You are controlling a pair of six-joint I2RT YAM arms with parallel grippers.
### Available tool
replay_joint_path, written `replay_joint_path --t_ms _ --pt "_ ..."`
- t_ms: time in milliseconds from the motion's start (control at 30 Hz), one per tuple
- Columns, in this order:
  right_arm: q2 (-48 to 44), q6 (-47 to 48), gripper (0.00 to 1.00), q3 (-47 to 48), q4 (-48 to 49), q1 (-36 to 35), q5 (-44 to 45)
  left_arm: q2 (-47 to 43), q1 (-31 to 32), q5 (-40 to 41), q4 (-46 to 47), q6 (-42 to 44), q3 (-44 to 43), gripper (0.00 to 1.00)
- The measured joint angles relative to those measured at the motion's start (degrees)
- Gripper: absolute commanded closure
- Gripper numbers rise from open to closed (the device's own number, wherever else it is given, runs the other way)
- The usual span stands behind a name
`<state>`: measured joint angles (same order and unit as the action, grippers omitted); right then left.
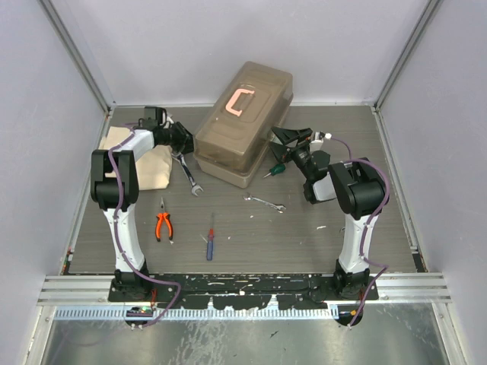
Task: Sort the tools into containers
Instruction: Open the storage box at the center of the board.
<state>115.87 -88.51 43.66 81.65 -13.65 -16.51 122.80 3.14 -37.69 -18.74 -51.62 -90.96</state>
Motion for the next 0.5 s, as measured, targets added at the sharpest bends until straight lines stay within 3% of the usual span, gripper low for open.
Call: replay_joint_path --t_ms 500 --pt "-1.57 -1.64 0.01 4.72 -1.92 -0.33 -2.05 0.0 0.09 0.17 -0.39 0.09 -0.02 0.71"
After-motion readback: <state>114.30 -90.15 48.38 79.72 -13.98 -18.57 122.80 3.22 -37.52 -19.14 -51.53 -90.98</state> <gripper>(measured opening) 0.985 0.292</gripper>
